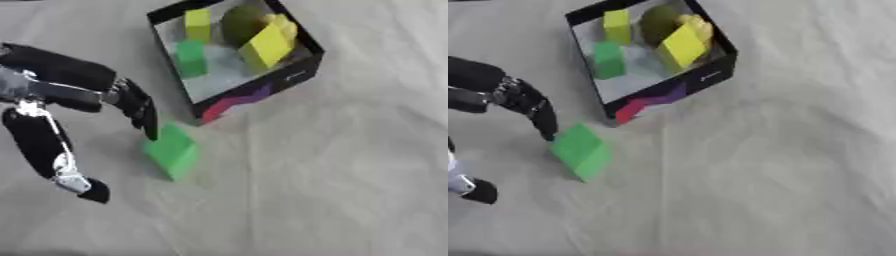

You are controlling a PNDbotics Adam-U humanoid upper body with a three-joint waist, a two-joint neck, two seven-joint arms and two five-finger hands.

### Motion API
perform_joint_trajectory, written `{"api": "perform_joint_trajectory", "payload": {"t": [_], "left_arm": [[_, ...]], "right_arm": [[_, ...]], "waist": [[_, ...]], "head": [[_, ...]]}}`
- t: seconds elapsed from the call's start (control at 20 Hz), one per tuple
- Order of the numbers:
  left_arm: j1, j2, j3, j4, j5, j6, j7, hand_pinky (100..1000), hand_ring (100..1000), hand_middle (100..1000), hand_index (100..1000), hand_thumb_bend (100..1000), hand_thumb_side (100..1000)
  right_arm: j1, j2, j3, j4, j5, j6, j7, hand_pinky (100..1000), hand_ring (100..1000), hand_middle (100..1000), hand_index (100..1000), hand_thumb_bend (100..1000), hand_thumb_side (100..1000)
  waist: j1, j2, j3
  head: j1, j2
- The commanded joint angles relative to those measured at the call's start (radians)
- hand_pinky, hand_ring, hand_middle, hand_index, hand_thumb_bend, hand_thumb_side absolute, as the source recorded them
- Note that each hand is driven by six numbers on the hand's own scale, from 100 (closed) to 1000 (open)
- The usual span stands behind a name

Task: Pick up objects on the table and place them in the box.

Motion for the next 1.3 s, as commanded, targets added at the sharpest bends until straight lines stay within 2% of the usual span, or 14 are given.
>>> {"api": "perform_joint_trajectory", "payload": {"t": [0.05, 0.35, 0.6, 0.75, 0.9, 1.05, 1.3], "left_arm": [[-0.016, 0.015, -0.013, -0.011, -0.037, 0.008, 0.0, 786, 731, 763, 806, 616, 345], [-0.022, 0.0, -0.042, 0.003, -0.133, -0.007, 0.0, 802, 770, 796, 830, 698, 330], [-0.028, -0.01, -0.029, 0.007, -0.184, -0.013, 0.0, 806, 773, 799, 837, 726, 309], [-0.022, -0.009, -0.007, -0.006, -0.187, -0.009, 0.022, 800, 764, 788, 833, 712, 292], [-0.012, -0.011, 0.035, -0.01, -0.167, -0.018, 0.09, 793, 747, 767, 824, 682, 260], [-0.014, -0.02, 0.066, -0.011, -0.147, -0.014, 0.153, 802, 763, 796, 842, 680, 251], [-0.038, -0.041, 0.048, -0.006, -0.156, 0.032, 0.162, 822, 796, 833, 853, 687, 254]], "right_arm": [[-0.009, -0.021, -0.006, -0.009, 0.005, 0.0, 0.006, 807, 711, 688, 836, 100, 667], [-0.01, -0.018, -0.006, -0.008, 0.006, 0.003, 0.01, 808, 711, 689, 836, 100, 667], [-0.008, -0.017, -0.007, -0.006, 0.007, 0.004, 0.012, 808, 711, 689, 837, 100, 668], [-0.006, -0.016, -0.008, -0.005, 0.008, 0.005, 0.014, 809, 711, 690, 837, 100, 669], [-0.003, -0.015, -0.01, -0.004, 0.01, 0.005, 0.014, 809, 711, 690, 837, 100, 669], [-0.001, -0.013, -0.011, -0.003, 0.01, 0.005, 0.014, 809, 711, 690, 838, 100, 670], [-0.004, -0.012, -0.009, -0.003, 0.01, 0.006, 0.019, 810, 711, 691, 838, 100, 671]], "waist": [[0.011, -0.03, -0.002], [0.015, -0.031, -0.006], [0.016, -0.033, -0.003], [0.016, -0.034, -0.002], [0.015, -0.034, -0.001], [0.016, -0.034, 0.001], [0.017, -0.033, -0.002]], "head": [[-0.001, -0.012], [0.0, -0.011], [-0.004, -0.013], [-0.008, -0.012], [-0.014, -0.011], [-0.018, -0.009], [-0.02, -0.013]]}}
